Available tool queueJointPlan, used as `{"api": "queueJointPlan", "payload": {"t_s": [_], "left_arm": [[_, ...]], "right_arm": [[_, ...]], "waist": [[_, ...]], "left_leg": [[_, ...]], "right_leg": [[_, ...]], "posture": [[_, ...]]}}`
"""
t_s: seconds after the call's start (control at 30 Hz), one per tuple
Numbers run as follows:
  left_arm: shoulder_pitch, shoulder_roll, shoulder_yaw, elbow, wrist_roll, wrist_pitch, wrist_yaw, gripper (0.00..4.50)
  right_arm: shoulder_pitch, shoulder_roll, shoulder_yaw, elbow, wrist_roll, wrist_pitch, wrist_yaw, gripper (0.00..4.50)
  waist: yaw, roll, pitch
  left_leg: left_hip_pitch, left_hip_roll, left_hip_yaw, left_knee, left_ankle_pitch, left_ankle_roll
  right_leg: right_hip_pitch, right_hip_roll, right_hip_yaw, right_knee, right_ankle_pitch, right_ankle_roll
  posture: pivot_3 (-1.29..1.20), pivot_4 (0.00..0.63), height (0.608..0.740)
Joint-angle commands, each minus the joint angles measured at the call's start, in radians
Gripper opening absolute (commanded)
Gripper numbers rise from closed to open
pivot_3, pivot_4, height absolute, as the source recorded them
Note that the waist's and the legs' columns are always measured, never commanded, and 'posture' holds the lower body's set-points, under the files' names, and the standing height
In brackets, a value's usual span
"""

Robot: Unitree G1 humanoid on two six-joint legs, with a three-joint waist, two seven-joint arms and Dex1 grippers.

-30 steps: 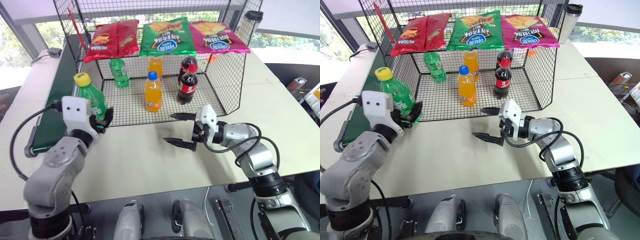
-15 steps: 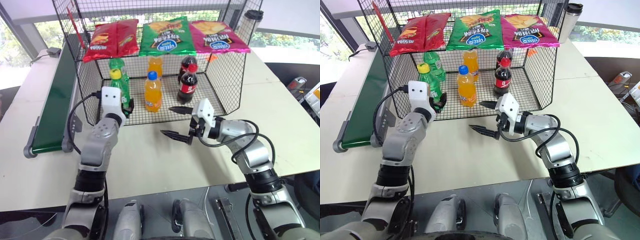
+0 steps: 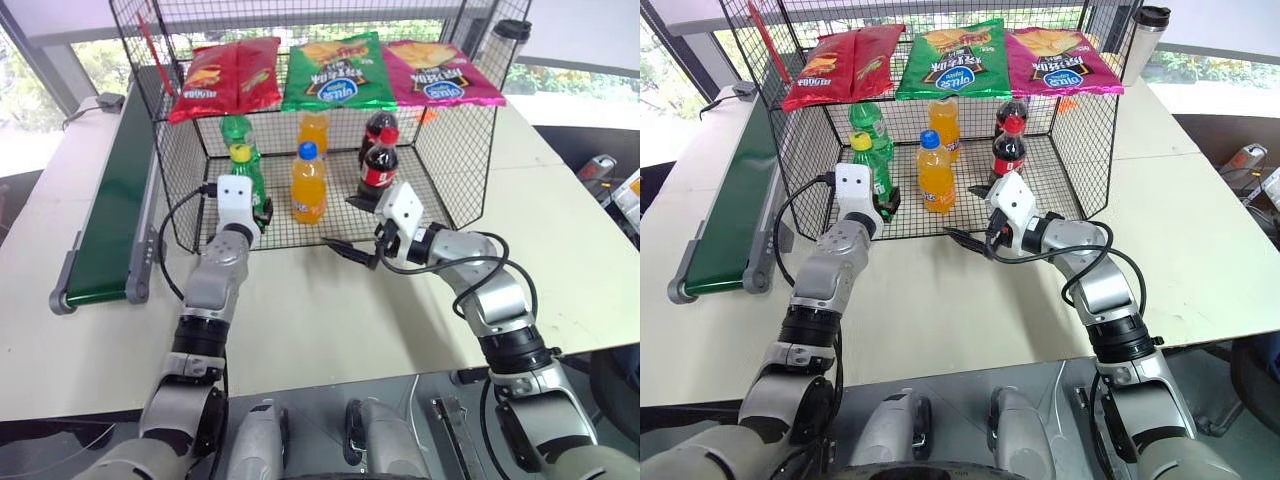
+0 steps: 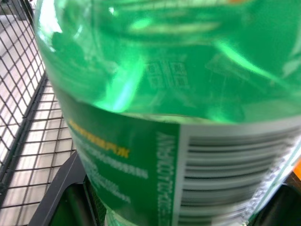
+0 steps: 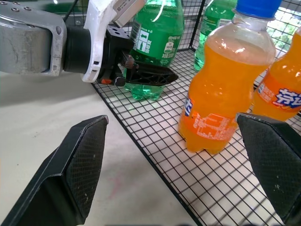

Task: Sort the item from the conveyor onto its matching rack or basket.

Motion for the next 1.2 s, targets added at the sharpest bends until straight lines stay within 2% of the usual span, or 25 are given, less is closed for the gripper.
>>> {"api": "queueJointPlan", "payload": {"t_s": [0.03,0.27,0.53,0.77,0.93,1.2], "left_arm": [[-0.029,-0.002,0.03,-0.018,0.008,-0.044,0.007,4.47],[0.029,0.013,0.015,-0.159,0.013,0.021,-0.016,4.47],[0.224,0.094,-0.037,-0.605,-0.007,0.256,-0.112,4.47],[0.414,0.141,-0.01,-0.926,-0.038,0.466,-0.141,4.47],[0.518,0.148,0.038,-1.053,-0.063,0.555,-0.149,4.47],[0.622,0.127,0.069,-1.118,-0.089,0.6,-0.15,4.47]], "right_arm": [[-0.019,0.005,-0.01,-0.011,0.002,-0.025,0.004,4.5],[-0.006,0.002,-0.006,-0.014,0.004,-0.03,0.02,4.5],[0.008,0.0,-0.004,-0.01,0.005,-0.04,0.039,4.5],[0.018,-0.001,-0.003,-0.001,0.005,-0.049,0.049,4.5],[0.034,-0.022,-0.006,-0.002,0.006,-0.05,0.075,4.5],[0.054,-0.051,-0.012,-0.007,0.013,-0.052,0.113,4.5]], "waist": [[0.0,0.0,0.0],[-0.002,0.0,0.0],[-0.003,0.0,0.0],[-0.002,0.0,0.0],[-0.001,0.0,0.0],[-0.001,0.0,0.0]], "left_leg": [[0.0,0.0,0.0,0.0,0.0,0.0],[0.0,0.0,0.0,0.0,0.0,0.0],[0.001,0.0,0.0,0.0,0.0,0.0],[0.001,0.0,-0.001,0.0,0.0,0.0],[0.001,0.0,-0.001,0.0,0.0,0.0],[0.001,0.0,-0.001,0.0,0.0,0.0]], "right_leg": [[0.0,0.0,0.0,0.0,0.0,0.0],[0.0,0.0,0.0,0.0,0.0,0.0],[0.0,0.0,0.0,0.001,0.0,0.0],[0.0,0.0,0.0,0.001,0.0,0.0],[0.0,0.0,0.0,0.001,0.0,0.0],[0.0,0.0,0.001,0.001,0.0,-0.001]], "posture": [[0.0,0.15,0.74],[0.0,0.15,0.74],[0.0,0.15,0.74],[0.0,0.15,0.74],[0.0,0.15,0.74],[0.0,0.15,0.74]]}}
